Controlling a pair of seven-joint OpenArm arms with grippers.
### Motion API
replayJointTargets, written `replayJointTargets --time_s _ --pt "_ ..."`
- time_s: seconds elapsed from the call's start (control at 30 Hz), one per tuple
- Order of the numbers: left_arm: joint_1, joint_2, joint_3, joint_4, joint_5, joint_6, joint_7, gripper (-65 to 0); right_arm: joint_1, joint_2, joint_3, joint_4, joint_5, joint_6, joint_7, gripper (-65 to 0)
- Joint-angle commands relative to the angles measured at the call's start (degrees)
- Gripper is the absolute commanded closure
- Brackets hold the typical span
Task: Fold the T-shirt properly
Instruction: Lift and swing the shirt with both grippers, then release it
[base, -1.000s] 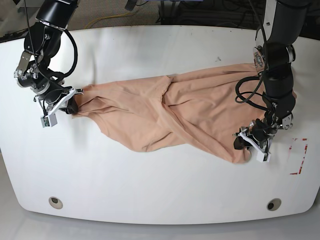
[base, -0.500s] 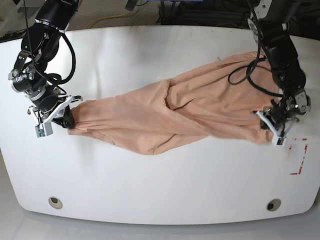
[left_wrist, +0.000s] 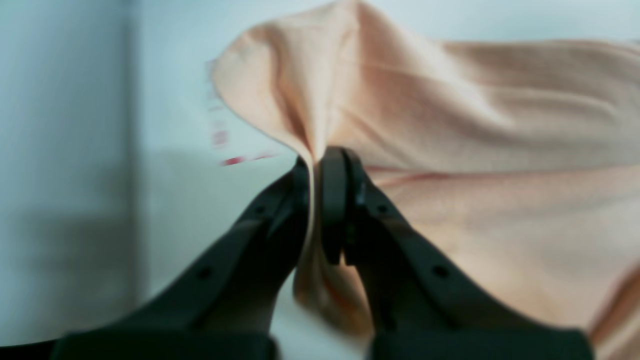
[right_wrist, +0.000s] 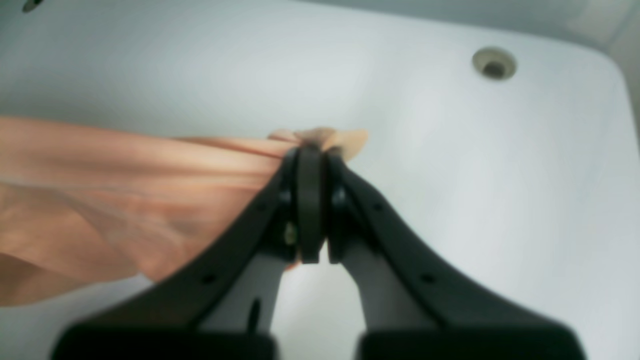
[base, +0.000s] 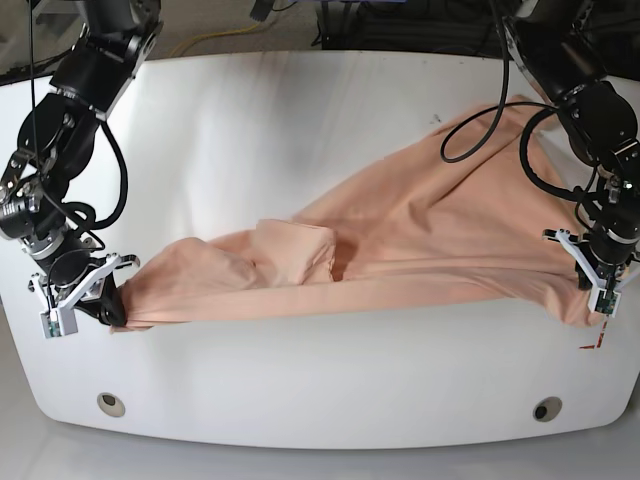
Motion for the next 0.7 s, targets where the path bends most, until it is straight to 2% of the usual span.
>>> replayJointTargets --time_s 0.0,0.17,0.43,0.57,0.67 --pt "-5.21 -1.71 -0.14 2.70 0.61 0.76 1.62 0.0 5.53 3.60 -1.68 -2.39 -0.27 -0.64 1.78 0.0" --pt "-15.41 -5.31 -0.06 3.05 0.52 0.76 6.98 0.0 16.43 6.23 -5.82 -8.90 -0.27 -0.64 1.78 0.0" --pt "-30.44 -9.53 2.41 2.87 0.52 0.76 7.86 0.0 35.86 10.10 -14.78 -15.67 -0.18 -0.46 1.78 0.0" --pt "-34.31 -11.12 5.57 2.78 0.52 0.76 7.86 0.0 43.42 11.86 -19.44 -16.72 0.09 -0.37 1.60 0.0" --pt "-34.92 -11.29 5.92 2.87 0.52 0.76 7.86 0.0 45.01 12.30 -20.41 -16.63 0.09 -0.29 0.02 0.0"
